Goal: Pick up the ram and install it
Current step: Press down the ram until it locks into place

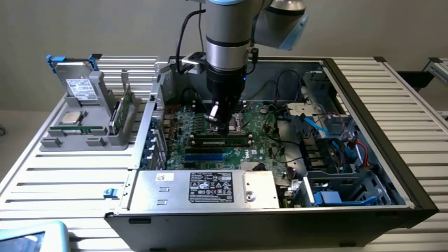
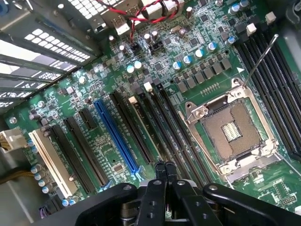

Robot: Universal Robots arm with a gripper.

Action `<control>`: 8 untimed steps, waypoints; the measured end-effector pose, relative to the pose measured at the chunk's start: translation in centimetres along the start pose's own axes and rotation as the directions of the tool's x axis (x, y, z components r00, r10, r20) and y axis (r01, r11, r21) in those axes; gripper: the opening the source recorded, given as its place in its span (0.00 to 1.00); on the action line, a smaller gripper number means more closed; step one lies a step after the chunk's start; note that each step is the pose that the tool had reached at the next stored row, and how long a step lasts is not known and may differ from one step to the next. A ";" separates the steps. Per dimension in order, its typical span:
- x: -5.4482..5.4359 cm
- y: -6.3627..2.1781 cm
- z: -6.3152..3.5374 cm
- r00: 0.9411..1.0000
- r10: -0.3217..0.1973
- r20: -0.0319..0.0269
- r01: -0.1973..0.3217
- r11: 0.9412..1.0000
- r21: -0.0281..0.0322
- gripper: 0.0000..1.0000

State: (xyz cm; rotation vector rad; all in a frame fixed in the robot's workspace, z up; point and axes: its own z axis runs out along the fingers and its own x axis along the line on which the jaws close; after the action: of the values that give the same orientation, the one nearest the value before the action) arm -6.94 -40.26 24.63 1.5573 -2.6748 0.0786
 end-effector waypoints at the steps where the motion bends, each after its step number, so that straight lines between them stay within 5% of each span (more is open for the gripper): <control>1: 0.0 0.00 0.00 1.000 0.012 0.000 -0.012 1.000 -0.001 0.11; 8: 0.0 0.00 0.00 0.996 0.088 -0.003 -0.088 0.996 -0.005 0.11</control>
State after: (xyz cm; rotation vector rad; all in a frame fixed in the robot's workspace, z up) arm -6.94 -40.26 24.63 1.4369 -2.7382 0.0773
